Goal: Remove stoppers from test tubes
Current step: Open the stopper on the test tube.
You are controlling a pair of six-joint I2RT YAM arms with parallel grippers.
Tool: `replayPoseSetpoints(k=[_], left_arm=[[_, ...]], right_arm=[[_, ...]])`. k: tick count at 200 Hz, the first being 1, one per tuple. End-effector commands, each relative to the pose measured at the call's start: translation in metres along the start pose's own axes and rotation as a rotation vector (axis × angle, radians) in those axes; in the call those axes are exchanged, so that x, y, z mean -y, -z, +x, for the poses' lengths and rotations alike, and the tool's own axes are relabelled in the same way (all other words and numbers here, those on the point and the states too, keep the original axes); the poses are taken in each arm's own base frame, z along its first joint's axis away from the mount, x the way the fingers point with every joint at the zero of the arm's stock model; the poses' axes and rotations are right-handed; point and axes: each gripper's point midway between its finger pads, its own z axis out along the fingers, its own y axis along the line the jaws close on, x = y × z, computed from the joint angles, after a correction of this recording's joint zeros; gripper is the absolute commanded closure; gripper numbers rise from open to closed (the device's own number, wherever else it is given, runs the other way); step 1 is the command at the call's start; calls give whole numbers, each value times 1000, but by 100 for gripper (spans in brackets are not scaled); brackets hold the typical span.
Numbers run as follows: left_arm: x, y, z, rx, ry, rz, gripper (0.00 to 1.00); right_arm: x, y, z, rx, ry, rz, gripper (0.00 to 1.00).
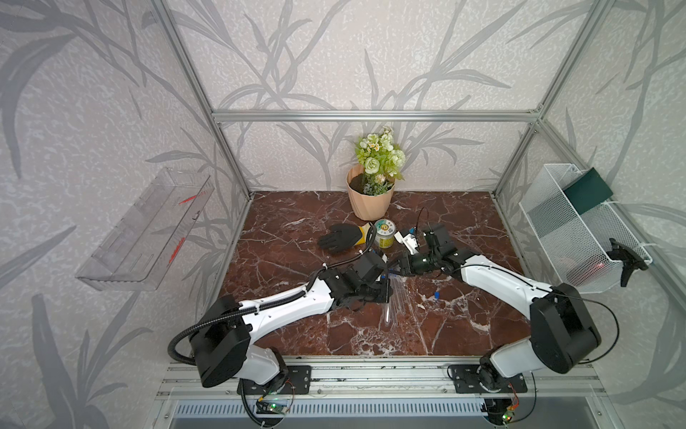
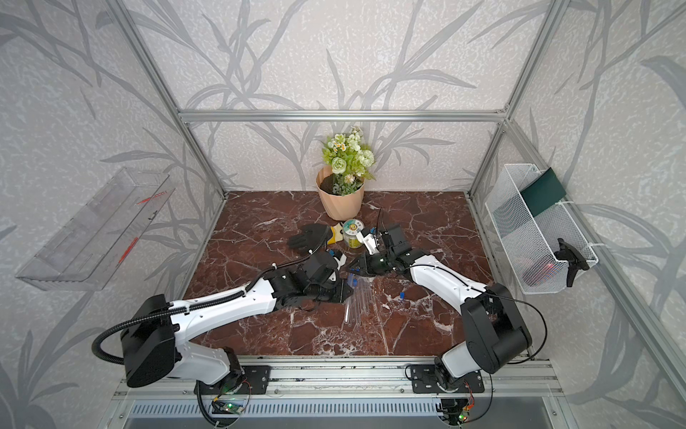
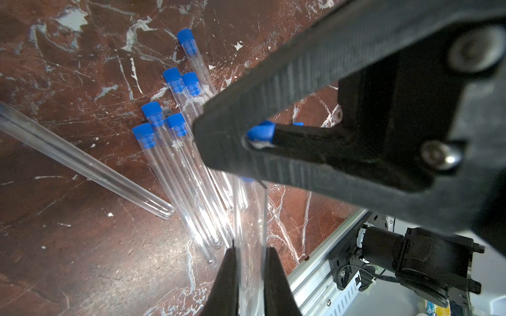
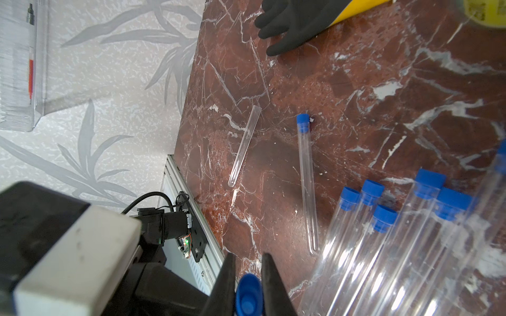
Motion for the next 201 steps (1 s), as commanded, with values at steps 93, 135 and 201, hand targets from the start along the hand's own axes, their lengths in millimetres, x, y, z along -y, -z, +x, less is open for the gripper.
replayPoseSetpoints(k=[93,135,201], left_arm=[[-18,4,26,-80,16,-60,100],[-20,3,27,-84,17,-65,100],[-21,2,27,-89,12,-77,100]], right_arm=[[-8,16,-40,118,73,23,94],[-10,19,-46,135,61,7,94],[-10,22,-50,141,70,19,94]])
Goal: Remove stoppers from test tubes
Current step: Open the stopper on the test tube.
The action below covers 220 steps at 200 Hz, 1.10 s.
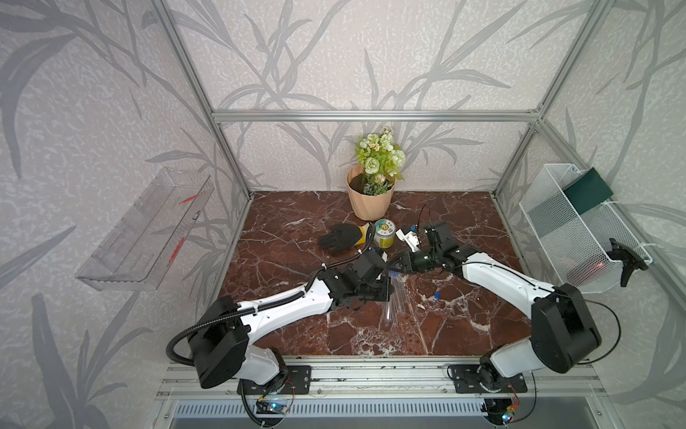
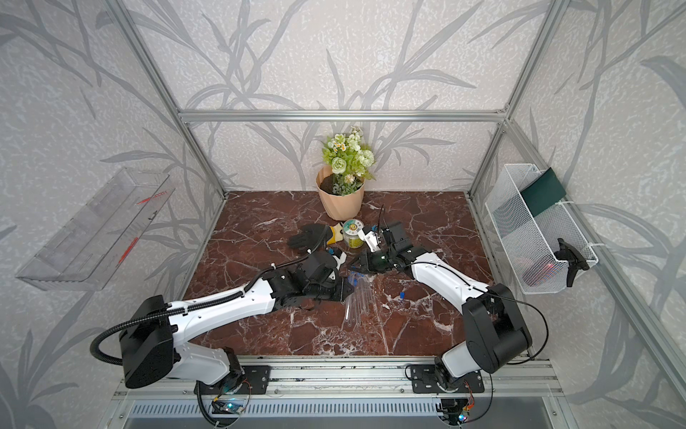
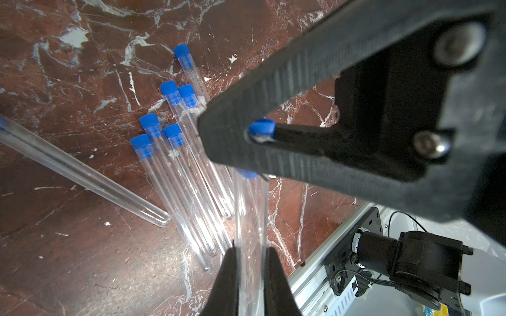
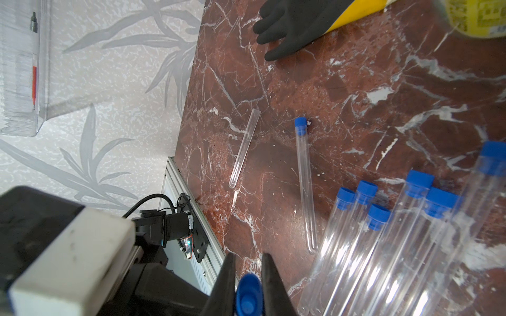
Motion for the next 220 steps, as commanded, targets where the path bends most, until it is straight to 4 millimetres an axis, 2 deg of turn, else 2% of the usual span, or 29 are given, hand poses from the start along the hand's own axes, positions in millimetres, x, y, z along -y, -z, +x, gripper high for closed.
replayPoseSetpoints(k=[1,119,220], left_arm=[[-25,2,32,-115,16,-90,100],[-26,1,32,-121,12,-99,100],[-28,0,35,-132,8,-109,100]], right_arm=[[-11,16,-44,136,87,10,94],[-6,20,-47,128,111,62,95],[-3,27,-63,195,67,33,95]])
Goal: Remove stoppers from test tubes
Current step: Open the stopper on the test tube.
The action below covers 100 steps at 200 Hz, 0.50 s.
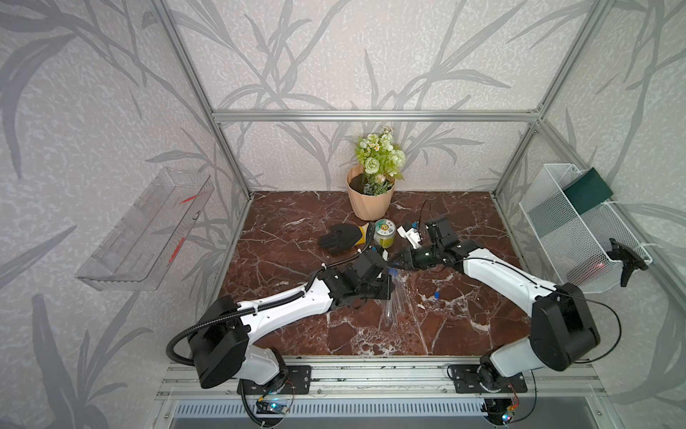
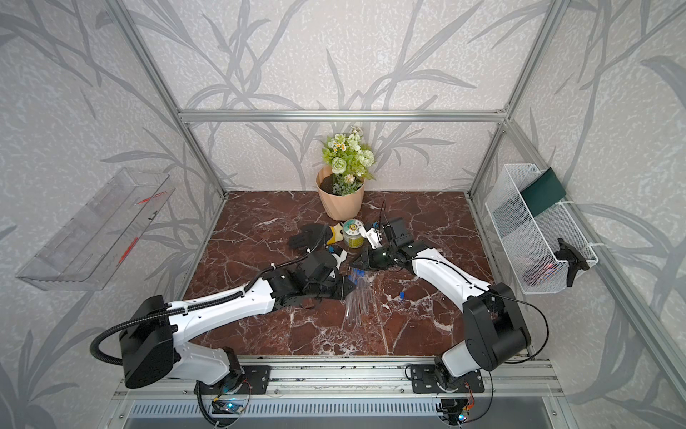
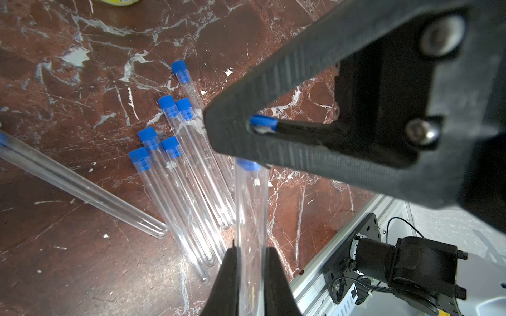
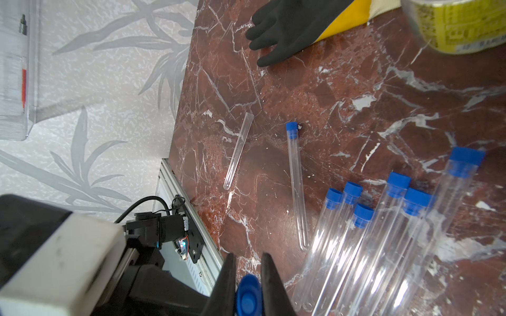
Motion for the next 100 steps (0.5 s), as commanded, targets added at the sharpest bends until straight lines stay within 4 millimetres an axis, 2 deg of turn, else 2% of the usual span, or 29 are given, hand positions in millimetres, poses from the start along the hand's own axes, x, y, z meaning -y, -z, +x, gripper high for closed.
replayPoseSetpoints(k=[1,53,100], left_arm=[[-29,0,41,-157,16,-111,100],[-28,0,41,-165,10,-108,100],[-35,4,37,-137,35,-121,100]], right_arm=[[-5,19,-52,185,67,0,95],[-3,18,-52,182,64,10,95],[13,23,-43,155,47,71,95]])
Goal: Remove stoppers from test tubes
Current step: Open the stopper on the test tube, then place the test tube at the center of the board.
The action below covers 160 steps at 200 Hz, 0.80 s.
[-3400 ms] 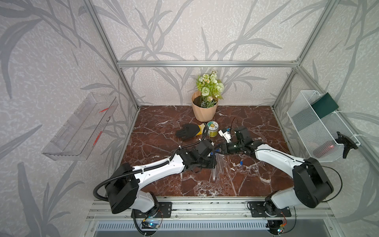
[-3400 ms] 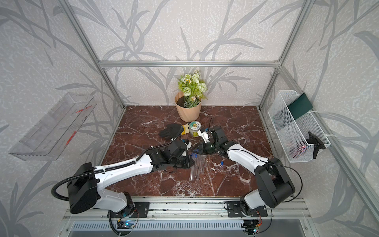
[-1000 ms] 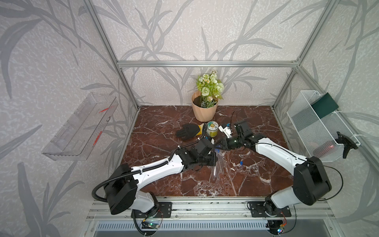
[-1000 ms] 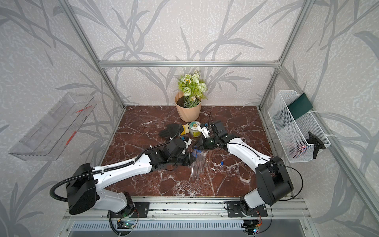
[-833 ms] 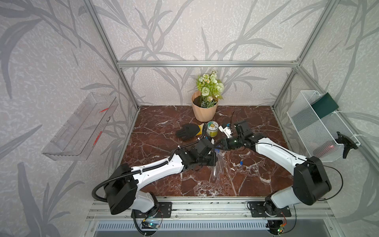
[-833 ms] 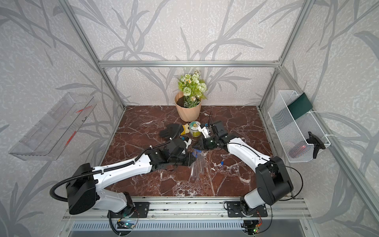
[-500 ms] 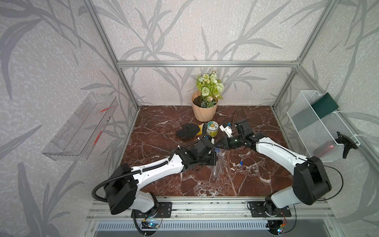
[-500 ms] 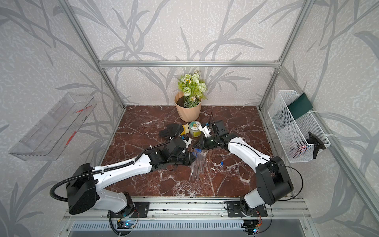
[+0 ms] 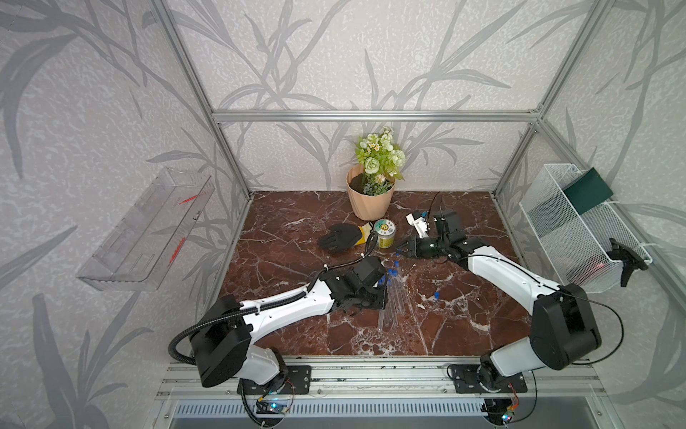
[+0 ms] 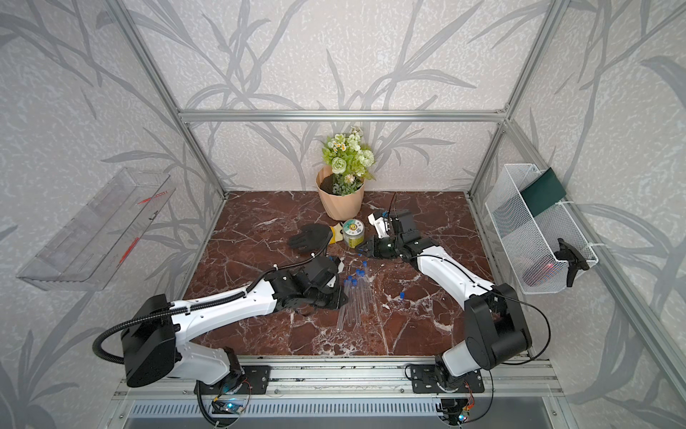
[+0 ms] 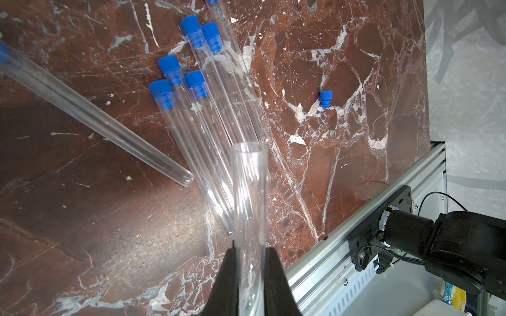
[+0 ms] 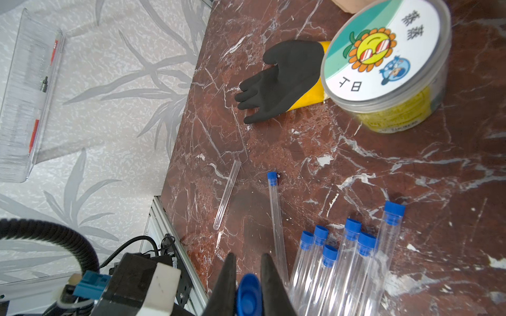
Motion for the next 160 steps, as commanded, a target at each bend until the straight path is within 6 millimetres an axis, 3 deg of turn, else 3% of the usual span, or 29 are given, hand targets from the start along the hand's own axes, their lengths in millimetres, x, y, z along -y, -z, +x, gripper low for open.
replayPoseSetpoints(k=[1,30,110,160], left_arm=[[-12,4,2,4,21,-30,100],[-31,10,-2,35,55,-99,100],[-132,38,2,-1,219,-498,100],[-156,36,-16,-32,213,-640,100]], right_arm=[[4,7,-4,7,21,37,95],[9,12,3,-23,51,84,95],[15,21,18,-43,65,126,95],[15,24,23,-49,62,128,95]])
